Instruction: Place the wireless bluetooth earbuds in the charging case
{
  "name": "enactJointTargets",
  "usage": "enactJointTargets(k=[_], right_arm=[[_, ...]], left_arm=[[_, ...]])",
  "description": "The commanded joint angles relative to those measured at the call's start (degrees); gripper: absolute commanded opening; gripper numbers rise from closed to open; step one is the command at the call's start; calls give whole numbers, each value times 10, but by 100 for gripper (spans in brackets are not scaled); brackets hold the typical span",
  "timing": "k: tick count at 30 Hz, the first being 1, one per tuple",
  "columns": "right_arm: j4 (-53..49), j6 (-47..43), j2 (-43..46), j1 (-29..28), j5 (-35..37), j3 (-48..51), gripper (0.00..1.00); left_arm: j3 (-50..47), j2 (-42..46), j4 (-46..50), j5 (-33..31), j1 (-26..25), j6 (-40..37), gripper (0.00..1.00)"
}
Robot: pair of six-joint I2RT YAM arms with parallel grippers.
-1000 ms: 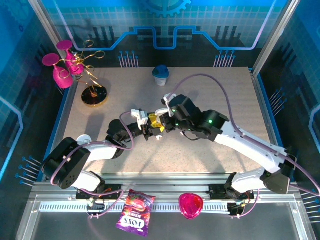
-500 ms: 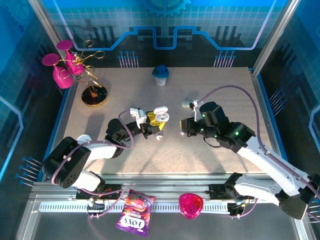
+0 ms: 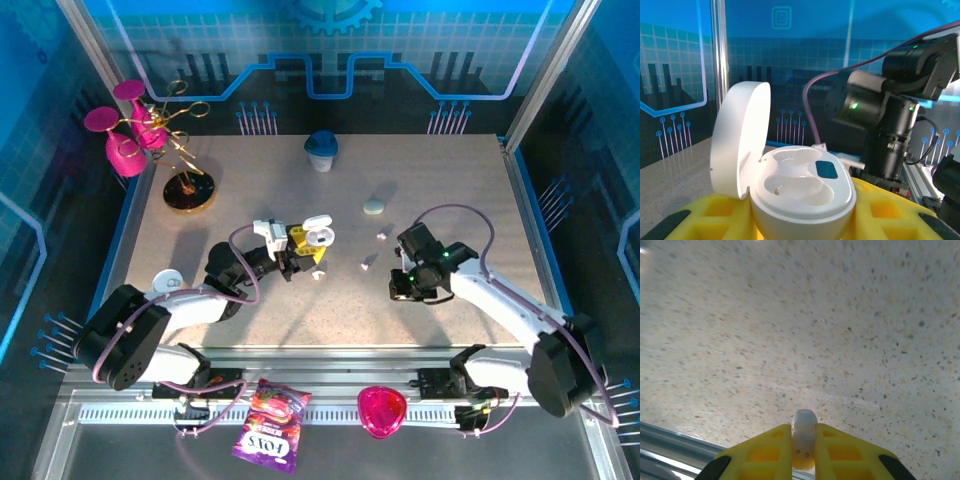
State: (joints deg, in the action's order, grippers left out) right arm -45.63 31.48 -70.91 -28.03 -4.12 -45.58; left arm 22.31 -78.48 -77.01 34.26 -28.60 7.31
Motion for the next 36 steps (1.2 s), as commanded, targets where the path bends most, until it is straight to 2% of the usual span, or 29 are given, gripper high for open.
enactJointTargets(k=[1,10,12,14,16,18,22,27,33,36], right_arm=[[-5,-23,-40,7,-26,5,13],[-11,-65,-166,12,-30,-58,16],[-9,-68,-182,10,-35,-78,22],[-5,-68,-193,8,-38,-94,33],[1,-65,-196,7,-46,-106,36],[11,-57,-186,8,-53,-111,42],[35,-50,-148,9,-55,-93,43],[3,-38,-113,14,-5,-57,48],[0,-9,-27,1,-4,24,51],[1,17,-16,-10,-4,50,51]], left_arm=[[-7,10,-18,10,5,-11,25],[-5,26,-4,14,5,-7,25],[-8,30,-2,12,5,-9,25],[-11,35,3,12,5,-10,25],[-13,43,13,10,4,-13,24],[-14,49,23,10,5,-17,25],[-13,56,36,10,5,-23,25],[-8,51,31,12,5,-21,24],[-6,48,31,14,5,-23,25],[-3,43,28,16,5,-22,25]])
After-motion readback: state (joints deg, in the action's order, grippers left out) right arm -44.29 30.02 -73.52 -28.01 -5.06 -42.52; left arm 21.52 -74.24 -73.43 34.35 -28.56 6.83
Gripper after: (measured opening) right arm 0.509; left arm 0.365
